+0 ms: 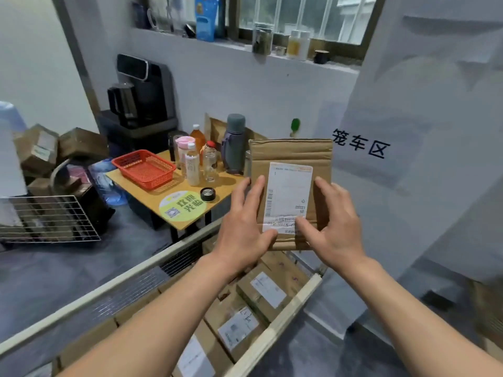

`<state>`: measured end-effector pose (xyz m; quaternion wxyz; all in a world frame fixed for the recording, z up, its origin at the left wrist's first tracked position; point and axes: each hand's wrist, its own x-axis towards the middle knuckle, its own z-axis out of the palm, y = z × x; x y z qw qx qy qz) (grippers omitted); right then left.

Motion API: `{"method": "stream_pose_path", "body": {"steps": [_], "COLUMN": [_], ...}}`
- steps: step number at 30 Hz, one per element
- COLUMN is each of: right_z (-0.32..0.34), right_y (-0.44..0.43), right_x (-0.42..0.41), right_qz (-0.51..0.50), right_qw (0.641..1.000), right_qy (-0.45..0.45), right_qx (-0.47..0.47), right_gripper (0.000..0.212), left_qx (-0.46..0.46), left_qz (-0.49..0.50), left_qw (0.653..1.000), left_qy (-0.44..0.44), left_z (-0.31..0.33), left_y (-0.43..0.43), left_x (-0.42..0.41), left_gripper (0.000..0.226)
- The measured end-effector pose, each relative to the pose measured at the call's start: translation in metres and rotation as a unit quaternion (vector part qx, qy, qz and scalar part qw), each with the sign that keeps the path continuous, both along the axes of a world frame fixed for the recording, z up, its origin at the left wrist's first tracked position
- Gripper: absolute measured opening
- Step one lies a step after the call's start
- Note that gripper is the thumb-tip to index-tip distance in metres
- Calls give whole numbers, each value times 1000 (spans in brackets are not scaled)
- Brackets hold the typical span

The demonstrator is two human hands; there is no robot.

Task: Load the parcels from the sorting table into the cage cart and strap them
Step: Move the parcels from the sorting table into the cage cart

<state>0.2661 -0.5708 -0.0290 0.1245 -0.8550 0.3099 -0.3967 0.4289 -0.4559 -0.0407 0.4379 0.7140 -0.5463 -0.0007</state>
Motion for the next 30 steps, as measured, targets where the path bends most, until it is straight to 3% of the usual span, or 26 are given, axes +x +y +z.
{"method": "stream_pose_path", "body": {"steps": [7,15,22,30], "right_z": [-22,-73,-166,-293], "right_y": [42,58,47,14], "right_x": [118,186,210,230], "right_qz": [90,168,209,268], "right_qw": [995,979,952,898], "right_qy": [40,97,176,267], "right_qx": [24,70,141,225], "right_gripper": [82,82,82,83], "left_qx": [21,60,128,230], "left_qz": [94,162,208,245], "left_qw": [995,979,950,893], "left_qy": [36,107,192,298], "left_z": [-24,-78,-170,-270], "left_y": [68,106,105,72], "left_x": [93,131,137,139], "left_gripper": [106,105,108,102]}}
